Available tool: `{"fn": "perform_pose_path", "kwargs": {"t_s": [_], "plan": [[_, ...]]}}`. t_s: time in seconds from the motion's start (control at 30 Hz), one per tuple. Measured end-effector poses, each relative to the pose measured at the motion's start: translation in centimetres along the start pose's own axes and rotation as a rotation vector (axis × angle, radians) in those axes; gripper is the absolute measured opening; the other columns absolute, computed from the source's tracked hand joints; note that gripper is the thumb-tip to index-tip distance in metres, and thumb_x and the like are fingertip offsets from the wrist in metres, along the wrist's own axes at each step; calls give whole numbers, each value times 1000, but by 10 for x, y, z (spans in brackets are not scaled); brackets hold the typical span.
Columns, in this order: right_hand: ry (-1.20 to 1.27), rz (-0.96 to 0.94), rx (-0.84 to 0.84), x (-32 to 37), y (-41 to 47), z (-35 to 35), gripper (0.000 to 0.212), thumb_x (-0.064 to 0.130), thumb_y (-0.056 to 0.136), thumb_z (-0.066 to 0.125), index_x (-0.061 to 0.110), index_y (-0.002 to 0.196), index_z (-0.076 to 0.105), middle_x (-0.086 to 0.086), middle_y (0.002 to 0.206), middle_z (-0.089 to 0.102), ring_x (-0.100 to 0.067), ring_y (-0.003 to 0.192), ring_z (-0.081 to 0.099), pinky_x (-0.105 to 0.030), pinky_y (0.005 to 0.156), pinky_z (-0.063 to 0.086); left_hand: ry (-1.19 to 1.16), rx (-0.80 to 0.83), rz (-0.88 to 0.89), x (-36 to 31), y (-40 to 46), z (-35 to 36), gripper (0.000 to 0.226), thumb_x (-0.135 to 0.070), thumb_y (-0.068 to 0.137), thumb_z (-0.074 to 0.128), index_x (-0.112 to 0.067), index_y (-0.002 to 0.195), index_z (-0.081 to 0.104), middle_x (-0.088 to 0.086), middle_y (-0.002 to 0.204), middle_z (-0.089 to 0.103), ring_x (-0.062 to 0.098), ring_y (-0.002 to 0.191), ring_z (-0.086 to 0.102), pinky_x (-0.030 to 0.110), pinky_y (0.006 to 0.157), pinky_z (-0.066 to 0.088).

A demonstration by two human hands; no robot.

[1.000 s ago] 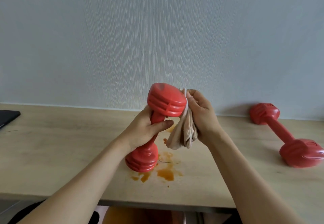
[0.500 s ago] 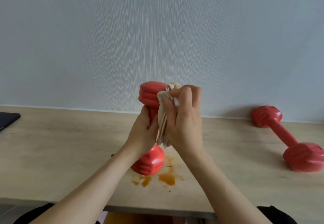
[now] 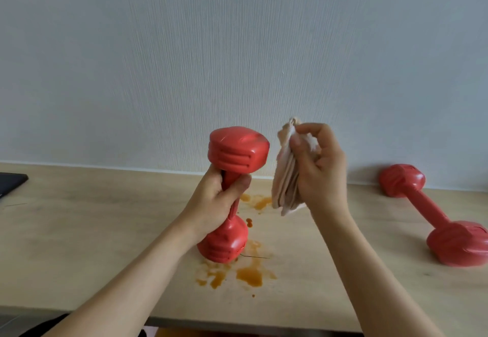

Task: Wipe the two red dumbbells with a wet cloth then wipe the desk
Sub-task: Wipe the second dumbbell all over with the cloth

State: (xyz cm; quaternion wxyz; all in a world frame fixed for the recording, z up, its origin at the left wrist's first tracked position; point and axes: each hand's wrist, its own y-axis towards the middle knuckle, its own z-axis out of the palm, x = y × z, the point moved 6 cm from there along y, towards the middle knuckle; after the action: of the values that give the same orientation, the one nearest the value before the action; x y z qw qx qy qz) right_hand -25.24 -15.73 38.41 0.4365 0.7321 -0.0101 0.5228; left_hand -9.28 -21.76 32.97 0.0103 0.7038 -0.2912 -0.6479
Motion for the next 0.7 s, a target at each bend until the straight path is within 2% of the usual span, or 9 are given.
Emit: {"fn": "perform_pose_path", "kwargs": {"t_s": [0.07,0.17,0.23,0.3,0.4,0.5,0.57,0.63,0.7], "plan": [[24,-123,40,27,-2,0,14,22,89,57,35,87,55,6,83,63,-14,77,63,-28,71,48,-27,-20,-44,3,2,-4,17,-28,87,61,-16,99,55,8,83,64,16,82,65,31,80,52],[-101,-293,173,54,-14,20,11,22,89,56,22,94,66,2,101,63,-14,92,60,-28,80,47,-39,-76,-72,7,3,-6,4,-16,90,59,-17,93,59,-4,73,67,2,70,65,19,71,50],[-273,-355,201,65,-24,33,17,23,89,55,20,98,69,5,104,63,-22,87,57,-34,76,47,35,-100,-23,4,2,-6,5,-14,89,59,-15,84,61,-12,60,64,-1,59,59,12,60,43],[-453,-406,164,75,-26,38,20,23,89,52,21,98,70,5,100,64,-24,76,54,-32,66,44,135,-135,36,1,0,-6,14,-11,89,59,-15,75,56,-13,50,57,-1,49,53,8,51,36],[-673,-335,231,74,-9,39,19,19,90,53,19,98,70,0,98,65,-29,77,55,-32,65,38,248,-175,114,-2,-2,0,14,-20,89,58,-10,83,51,-10,48,44,0,43,45,9,46,30],[-765,-186,327,57,12,30,20,22,92,52,19,101,69,-3,102,64,-30,90,57,-34,74,41,345,-193,137,2,1,3,37,-36,83,53,-4,101,51,-12,57,44,4,49,45,20,51,33],[-793,-215,323,58,8,28,19,21,91,53,16,97,70,-4,99,63,-29,87,58,-34,71,42,412,-169,128,8,6,2,33,-35,84,52,-4,95,52,-11,55,42,7,49,42,25,51,31],[-753,-306,303,67,-7,30,16,15,87,55,14,91,70,-5,91,64,-31,78,58,-36,66,45,457,-139,114,11,10,1,15,-20,86,54,-11,77,46,-10,50,37,8,43,40,21,48,25],[-695,-335,284,72,-14,30,14,9,81,58,12,87,70,-6,87,65,-32,74,59,-39,64,47,480,-126,128,9,11,2,20,-13,84,52,-16,70,39,-10,46,34,8,42,41,18,46,22]]}}
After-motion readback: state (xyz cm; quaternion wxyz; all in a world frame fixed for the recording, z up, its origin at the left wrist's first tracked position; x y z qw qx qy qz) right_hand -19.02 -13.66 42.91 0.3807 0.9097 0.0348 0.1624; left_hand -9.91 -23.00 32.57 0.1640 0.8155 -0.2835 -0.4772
